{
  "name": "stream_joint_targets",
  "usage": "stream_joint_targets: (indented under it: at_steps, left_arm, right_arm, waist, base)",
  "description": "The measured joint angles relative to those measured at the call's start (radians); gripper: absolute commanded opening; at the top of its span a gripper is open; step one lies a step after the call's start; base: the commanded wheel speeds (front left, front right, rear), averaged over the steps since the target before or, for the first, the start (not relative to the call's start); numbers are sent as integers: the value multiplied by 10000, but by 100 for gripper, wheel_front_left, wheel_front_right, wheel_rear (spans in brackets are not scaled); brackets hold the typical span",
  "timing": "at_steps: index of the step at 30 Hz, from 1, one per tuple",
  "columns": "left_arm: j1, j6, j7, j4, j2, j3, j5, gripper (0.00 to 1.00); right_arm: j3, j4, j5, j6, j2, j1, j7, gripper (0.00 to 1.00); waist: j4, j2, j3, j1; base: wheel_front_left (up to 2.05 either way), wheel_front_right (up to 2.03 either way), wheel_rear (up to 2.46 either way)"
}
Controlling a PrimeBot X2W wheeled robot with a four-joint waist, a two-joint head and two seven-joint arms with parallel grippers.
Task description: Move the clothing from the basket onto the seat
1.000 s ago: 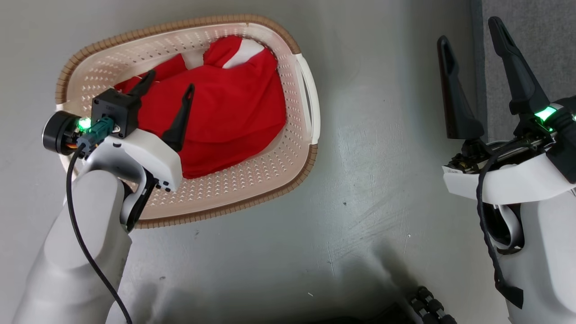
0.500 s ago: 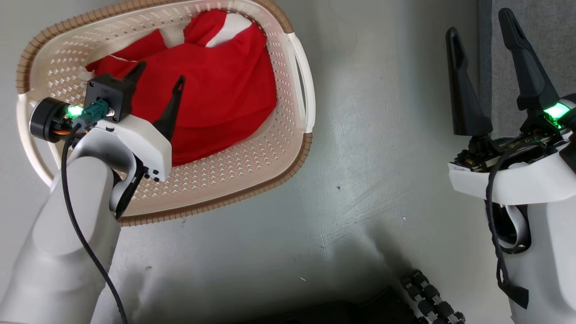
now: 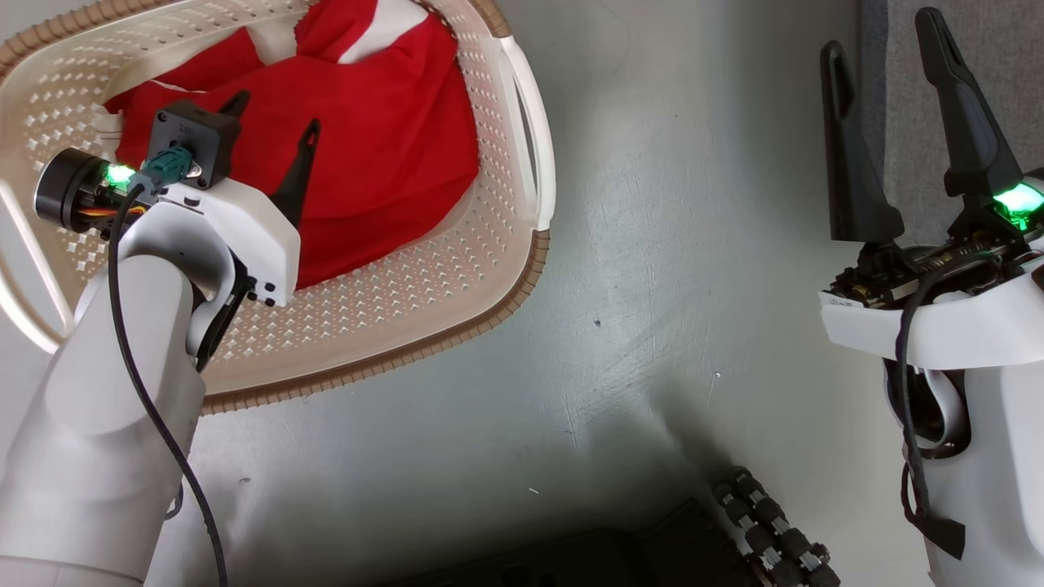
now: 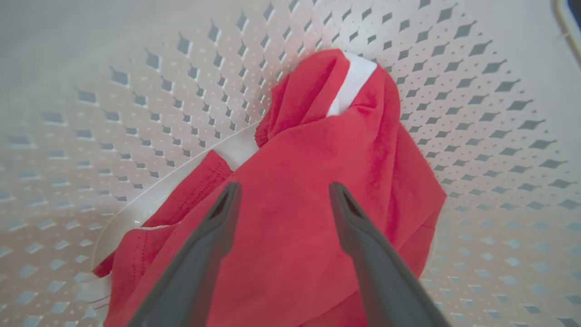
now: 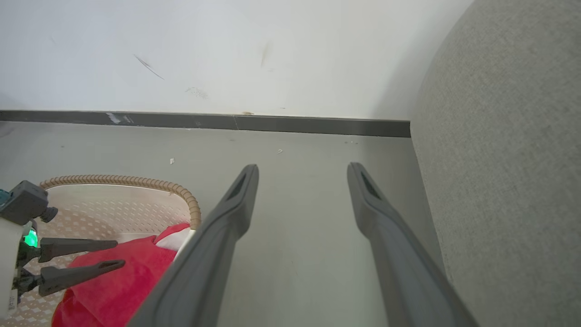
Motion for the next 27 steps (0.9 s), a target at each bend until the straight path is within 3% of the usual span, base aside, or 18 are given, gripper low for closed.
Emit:
stream_joint_targets:
  at_steps: [12,27]
  left_arm:
    - [-273,-2,171,443,151,56,-25,100]
    - [-394,-4,261,1221,-148,-157,-387,100]
  right_arm:
    - [17,-46,40,0,2,8,0,100]
    - [-159,-146,-23,0,4,58,0,100]
  waist:
    - [-199,0,261,0]
    - [-153,0,306,0]
  base:
    - [0,0,0]
    - [0,0,0]
